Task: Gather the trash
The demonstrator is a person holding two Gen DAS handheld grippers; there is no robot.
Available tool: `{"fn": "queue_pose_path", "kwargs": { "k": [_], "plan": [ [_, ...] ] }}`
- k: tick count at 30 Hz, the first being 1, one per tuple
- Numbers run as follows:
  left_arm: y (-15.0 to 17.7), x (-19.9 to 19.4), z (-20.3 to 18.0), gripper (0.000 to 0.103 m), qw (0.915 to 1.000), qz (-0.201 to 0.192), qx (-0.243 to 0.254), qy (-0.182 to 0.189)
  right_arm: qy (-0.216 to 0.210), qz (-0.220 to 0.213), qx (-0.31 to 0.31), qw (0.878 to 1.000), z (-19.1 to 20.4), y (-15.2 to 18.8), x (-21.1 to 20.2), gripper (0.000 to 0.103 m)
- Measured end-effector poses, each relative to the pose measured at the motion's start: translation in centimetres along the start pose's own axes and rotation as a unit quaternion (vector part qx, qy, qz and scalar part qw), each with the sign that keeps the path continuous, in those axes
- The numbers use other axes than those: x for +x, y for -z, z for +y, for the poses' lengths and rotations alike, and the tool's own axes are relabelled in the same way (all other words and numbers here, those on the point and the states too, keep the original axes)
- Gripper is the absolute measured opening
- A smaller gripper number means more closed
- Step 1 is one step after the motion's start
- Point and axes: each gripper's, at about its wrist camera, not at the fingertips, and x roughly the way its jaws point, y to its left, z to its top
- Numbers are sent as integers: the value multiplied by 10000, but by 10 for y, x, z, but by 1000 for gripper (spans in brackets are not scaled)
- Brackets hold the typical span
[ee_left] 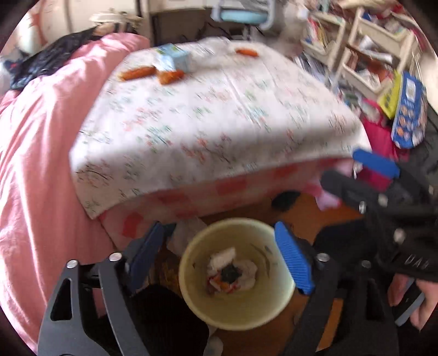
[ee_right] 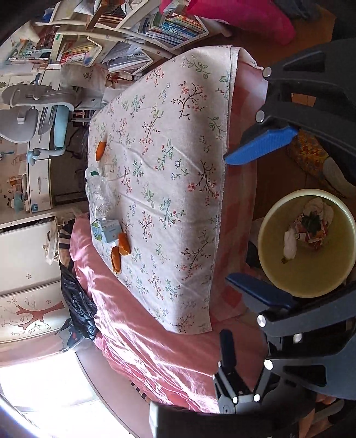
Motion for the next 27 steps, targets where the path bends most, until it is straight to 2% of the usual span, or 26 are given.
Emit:
{"fn": "queue_pose_path", "kwargs": {
  "k": [2,4,9,19,27],
  "plan": [
    [-2,-6,8,87,9992,-234,-224,-246,79,14,-3,10000,-1,0,1,81],
    [-4,-13,21,90,9968,-463,-597,-275,90,-29,-4,10000,-1,0,-1,81],
    [-13,-21,46,90,9896,-738,-1168,-393,191,-185,49,9996,-4,-3,-6,81],
    [-14,-40,70,92,9761,-1227,-1682,-627,274,-191,-211,9992,5,-2,-4,82],
    [-14,-53,72,95,9686,-1584,-1698,-883,329,-317,-459,9979,14,-2,-8,84]
  ]
}}
